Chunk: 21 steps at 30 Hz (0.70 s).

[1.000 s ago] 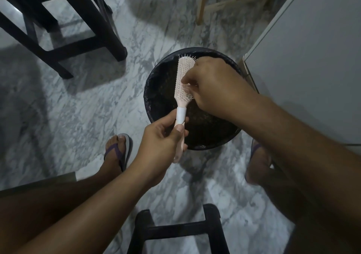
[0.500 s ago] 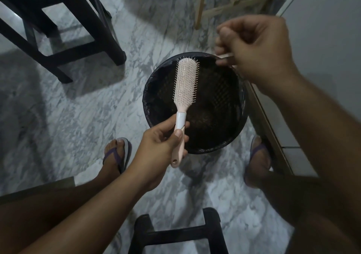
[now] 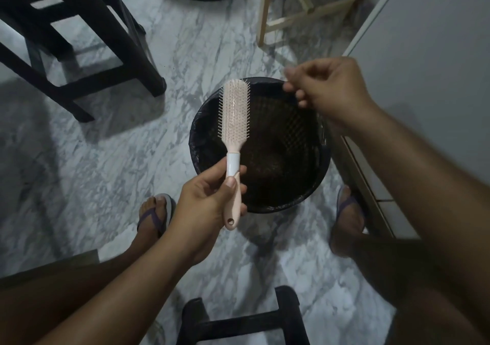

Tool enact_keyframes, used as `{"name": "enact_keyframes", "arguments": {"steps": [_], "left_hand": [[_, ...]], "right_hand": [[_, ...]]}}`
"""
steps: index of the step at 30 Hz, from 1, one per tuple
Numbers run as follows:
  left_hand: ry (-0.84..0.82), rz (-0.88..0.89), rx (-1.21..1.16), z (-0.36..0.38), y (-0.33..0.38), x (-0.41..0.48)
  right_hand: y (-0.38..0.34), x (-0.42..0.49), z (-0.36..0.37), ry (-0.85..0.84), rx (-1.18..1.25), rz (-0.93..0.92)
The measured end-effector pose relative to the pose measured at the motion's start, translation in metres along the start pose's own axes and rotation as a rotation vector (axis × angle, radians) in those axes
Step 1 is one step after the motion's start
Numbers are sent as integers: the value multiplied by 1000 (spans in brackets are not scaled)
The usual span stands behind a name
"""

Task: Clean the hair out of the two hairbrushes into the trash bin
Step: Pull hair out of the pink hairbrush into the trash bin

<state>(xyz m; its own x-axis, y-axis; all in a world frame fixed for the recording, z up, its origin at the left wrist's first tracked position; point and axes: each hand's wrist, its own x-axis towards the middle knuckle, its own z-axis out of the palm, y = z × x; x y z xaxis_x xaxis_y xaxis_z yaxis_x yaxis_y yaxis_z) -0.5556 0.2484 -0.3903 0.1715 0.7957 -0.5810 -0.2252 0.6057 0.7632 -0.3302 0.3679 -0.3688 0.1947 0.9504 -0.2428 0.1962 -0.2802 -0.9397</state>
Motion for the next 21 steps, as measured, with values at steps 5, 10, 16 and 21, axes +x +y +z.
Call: {"name": "enact_keyframes", "arguments": {"steps": [5,10,16,21], "left_hand": [[-14,5,-18,-4,4,2],[-2,-35,13,-7,2,7],[-66,-93,78,-7,0,2],[-130,-184,58,-6,3,-6]], "right_hand": [[53,4,1,-326,-922,74],[47,1,28,-250,-549,-44],[18,-33,57,-145,-107,-23],[19,-50,58,24,98,90]]}}
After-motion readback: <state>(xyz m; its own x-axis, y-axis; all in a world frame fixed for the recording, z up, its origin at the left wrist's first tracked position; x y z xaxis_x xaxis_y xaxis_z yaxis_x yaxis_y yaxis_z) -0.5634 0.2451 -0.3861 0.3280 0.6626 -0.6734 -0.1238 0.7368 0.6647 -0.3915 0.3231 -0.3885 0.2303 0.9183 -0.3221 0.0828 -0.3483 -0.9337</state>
